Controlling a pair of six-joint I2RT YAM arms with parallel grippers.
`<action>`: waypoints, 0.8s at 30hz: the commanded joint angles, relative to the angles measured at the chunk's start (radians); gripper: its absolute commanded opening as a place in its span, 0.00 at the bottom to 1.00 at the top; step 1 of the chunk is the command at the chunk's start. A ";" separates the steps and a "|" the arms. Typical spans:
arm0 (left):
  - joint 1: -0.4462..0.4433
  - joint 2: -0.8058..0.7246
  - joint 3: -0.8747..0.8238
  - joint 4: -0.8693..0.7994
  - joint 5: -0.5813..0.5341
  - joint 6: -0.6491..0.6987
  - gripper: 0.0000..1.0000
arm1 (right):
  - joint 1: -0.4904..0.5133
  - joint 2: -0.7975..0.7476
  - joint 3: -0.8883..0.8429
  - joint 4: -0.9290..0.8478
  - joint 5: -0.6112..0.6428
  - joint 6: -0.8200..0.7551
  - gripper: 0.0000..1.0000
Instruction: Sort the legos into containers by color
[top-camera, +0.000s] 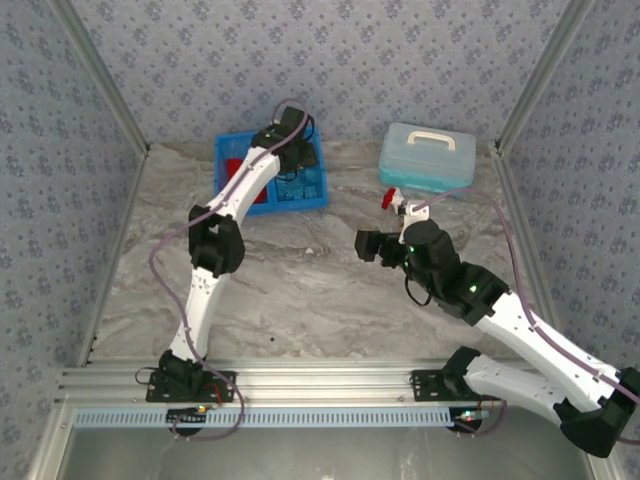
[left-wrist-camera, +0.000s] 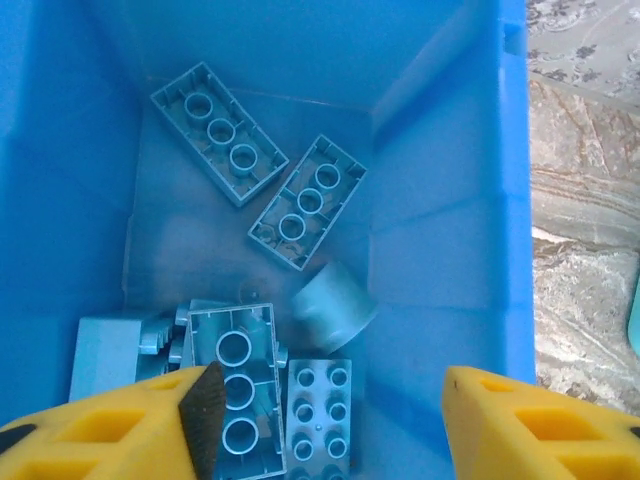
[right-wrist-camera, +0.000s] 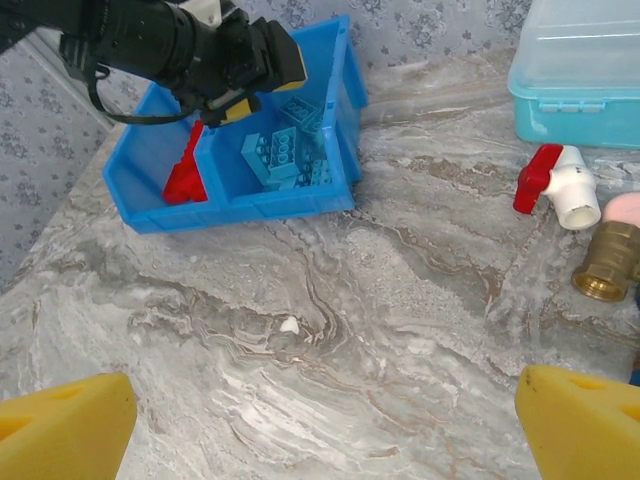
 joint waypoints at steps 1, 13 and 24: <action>-0.012 -0.084 0.052 -0.014 0.005 0.030 0.67 | 0.007 -0.027 0.006 -0.055 0.042 0.005 1.00; -0.118 -0.866 -0.821 0.325 -0.198 0.284 0.99 | -0.235 -0.219 -0.239 -0.039 0.445 -0.179 1.00; -0.098 -1.496 -1.705 0.656 -0.407 0.543 1.00 | -0.728 -0.029 -0.635 0.699 0.124 -0.390 1.00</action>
